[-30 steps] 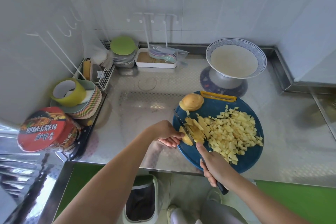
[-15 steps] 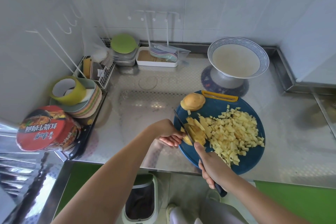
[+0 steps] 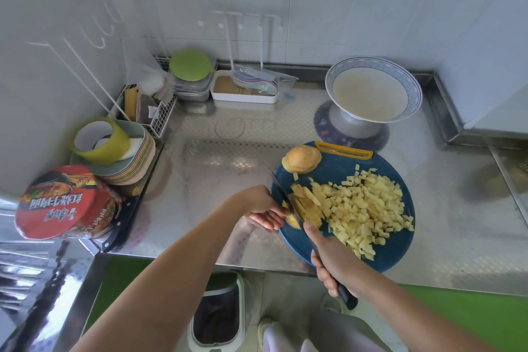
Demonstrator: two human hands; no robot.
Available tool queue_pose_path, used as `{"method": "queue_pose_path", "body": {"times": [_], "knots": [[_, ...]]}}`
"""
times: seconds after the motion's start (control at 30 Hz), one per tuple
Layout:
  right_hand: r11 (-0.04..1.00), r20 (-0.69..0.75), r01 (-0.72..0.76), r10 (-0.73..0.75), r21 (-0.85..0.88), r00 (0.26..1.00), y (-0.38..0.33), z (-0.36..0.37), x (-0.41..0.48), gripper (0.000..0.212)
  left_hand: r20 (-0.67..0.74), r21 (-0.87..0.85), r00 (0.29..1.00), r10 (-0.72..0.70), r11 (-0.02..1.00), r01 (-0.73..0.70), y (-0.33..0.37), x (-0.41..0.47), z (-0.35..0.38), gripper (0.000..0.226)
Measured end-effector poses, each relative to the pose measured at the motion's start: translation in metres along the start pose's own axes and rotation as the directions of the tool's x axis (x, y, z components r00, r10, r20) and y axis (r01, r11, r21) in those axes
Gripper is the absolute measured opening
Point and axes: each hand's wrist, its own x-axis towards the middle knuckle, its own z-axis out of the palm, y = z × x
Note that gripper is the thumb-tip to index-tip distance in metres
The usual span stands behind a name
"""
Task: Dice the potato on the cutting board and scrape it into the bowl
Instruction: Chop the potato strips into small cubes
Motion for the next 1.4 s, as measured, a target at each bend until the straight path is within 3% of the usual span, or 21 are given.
{"method": "queue_pose_path", "body": {"times": [0.13,0.27,0.47,0.67,0.9,1.17,1.33,1.4], "knots": [[0.998,-0.02,0.036,-0.037,-0.058,0.999,0.0,-0.002,0.002,0.068,0.0,-0.011,1.0,0.003,1.0,-0.003,-0.002,0.002,-0.001,0.014],[0.997,0.011,-0.038,0.039,-0.069,0.999,-0.005,0.003,0.002,0.065,0.011,-0.028,1.0,-0.004,1.0,0.004,-0.001,0.001,-0.001,0.013],[0.988,-0.135,0.154,-0.15,0.017,0.979,0.017,0.019,0.023,0.061,0.005,-0.008,1.0,-0.029,1.0,0.029,-0.001,0.0,0.002,0.012],[0.972,-0.001,0.134,-0.136,0.193,0.991,0.021,0.0,0.028,0.066,-0.052,-0.012,0.996,-0.077,0.997,0.076,0.003,-0.002,0.01,0.016],[0.968,0.063,0.183,-0.196,0.169,0.979,0.026,-0.005,0.025,0.066,-0.092,-0.042,0.992,-0.087,0.996,0.083,0.003,-0.008,0.015,0.025],[0.93,0.089,0.299,-0.324,0.214,0.942,0.023,-0.024,-0.003,0.063,-0.151,-0.161,0.983,-0.109,0.983,0.084,0.0,-0.016,0.028,0.02],[0.92,0.053,0.327,-0.345,0.215,0.937,0.018,-0.066,-0.021,0.064,-0.487,-0.053,0.871,-0.058,0.998,0.037,0.01,-0.02,0.056,0.039],[0.928,0.06,0.318,-0.335,0.196,0.94,0.018,-0.08,-0.023,0.065,-0.526,-0.016,0.849,-0.041,0.999,0.038,0.018,-0.021,0.069,0.048]]}}
